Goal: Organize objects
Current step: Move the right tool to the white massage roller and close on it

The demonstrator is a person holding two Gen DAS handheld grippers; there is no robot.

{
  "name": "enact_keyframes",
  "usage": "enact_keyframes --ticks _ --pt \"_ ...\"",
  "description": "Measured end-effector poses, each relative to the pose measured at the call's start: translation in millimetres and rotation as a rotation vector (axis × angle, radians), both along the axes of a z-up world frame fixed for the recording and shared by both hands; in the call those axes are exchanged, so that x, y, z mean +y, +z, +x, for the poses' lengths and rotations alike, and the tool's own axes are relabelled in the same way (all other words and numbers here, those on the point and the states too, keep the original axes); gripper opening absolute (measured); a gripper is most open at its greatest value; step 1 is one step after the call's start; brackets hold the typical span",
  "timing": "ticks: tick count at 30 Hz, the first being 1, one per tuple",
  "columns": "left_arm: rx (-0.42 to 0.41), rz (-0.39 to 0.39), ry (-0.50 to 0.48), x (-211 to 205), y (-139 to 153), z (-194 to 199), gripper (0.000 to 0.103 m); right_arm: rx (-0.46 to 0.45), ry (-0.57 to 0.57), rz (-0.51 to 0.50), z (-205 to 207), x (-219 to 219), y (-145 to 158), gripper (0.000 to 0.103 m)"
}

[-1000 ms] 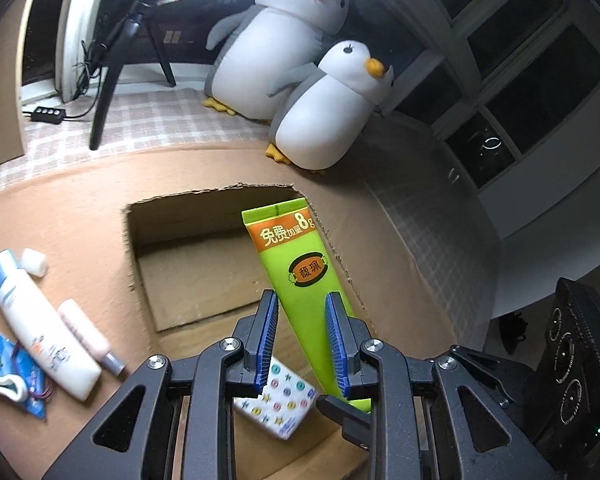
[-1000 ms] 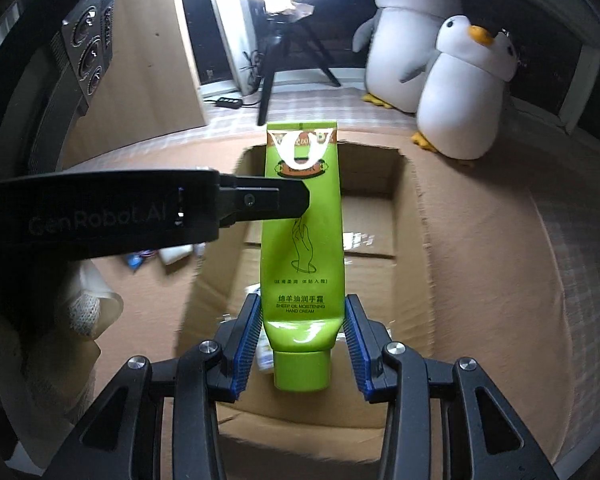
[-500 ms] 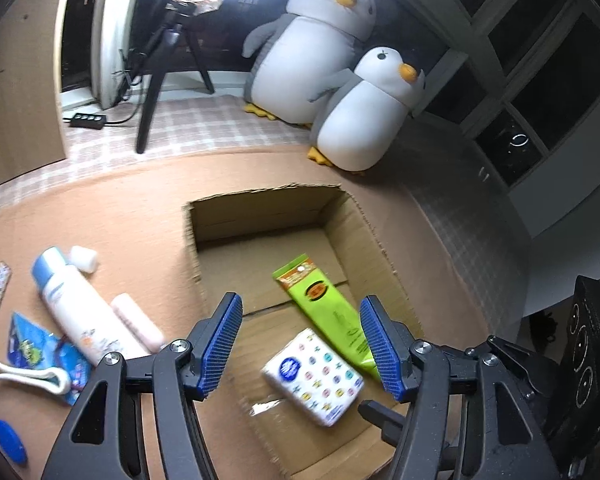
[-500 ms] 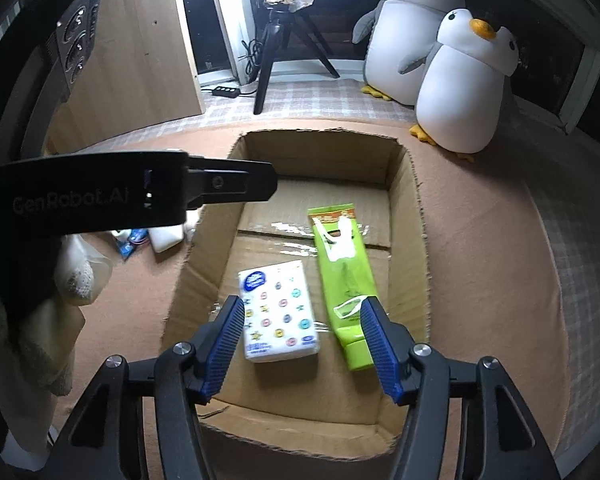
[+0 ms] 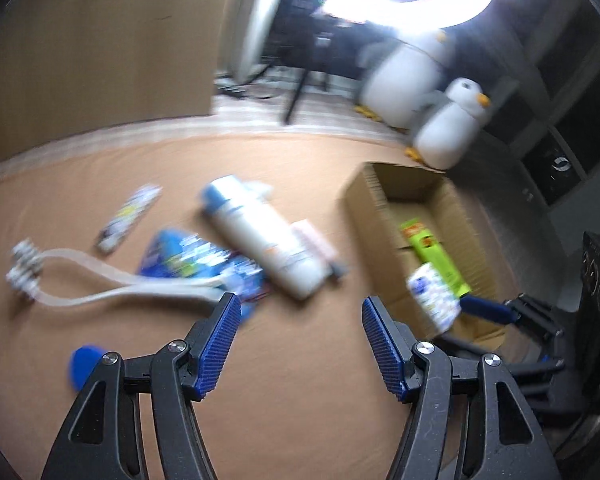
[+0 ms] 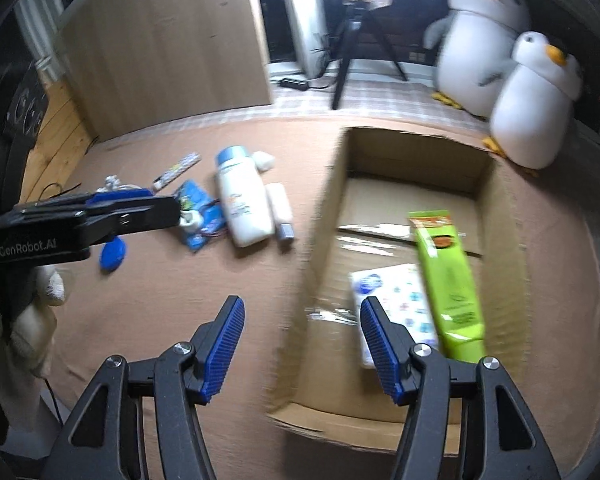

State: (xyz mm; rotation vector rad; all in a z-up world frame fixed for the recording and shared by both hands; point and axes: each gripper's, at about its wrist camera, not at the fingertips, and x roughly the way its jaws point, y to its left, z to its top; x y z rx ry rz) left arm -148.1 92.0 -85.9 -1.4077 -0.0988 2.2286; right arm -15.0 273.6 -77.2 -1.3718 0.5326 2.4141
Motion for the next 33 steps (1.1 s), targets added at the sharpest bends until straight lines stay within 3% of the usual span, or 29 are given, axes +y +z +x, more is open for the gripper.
enact_keyframes --ticks 5,12,23,33 --pt "-0.009 -0.036 0.098 -79 -11 13 0.067 0.013 0.033 -0.027 -20 -19 -2 0.057" --pt "-0.042 -0.041 0.217 -157 -25 22 0.067 0.026 0.076 -0.074 -54 -38 -3 0.056" --pt "-0.047 -0.034 0.330 -222 -33 4 0.067 -0.041 0.210 -0.036 -135 -69 -18 0.056" --pt "-0.056 -0.023 0.367 -249 -41 -13 0.067 -0.146 0.313 0.041 -200 -92 -48 0.054"
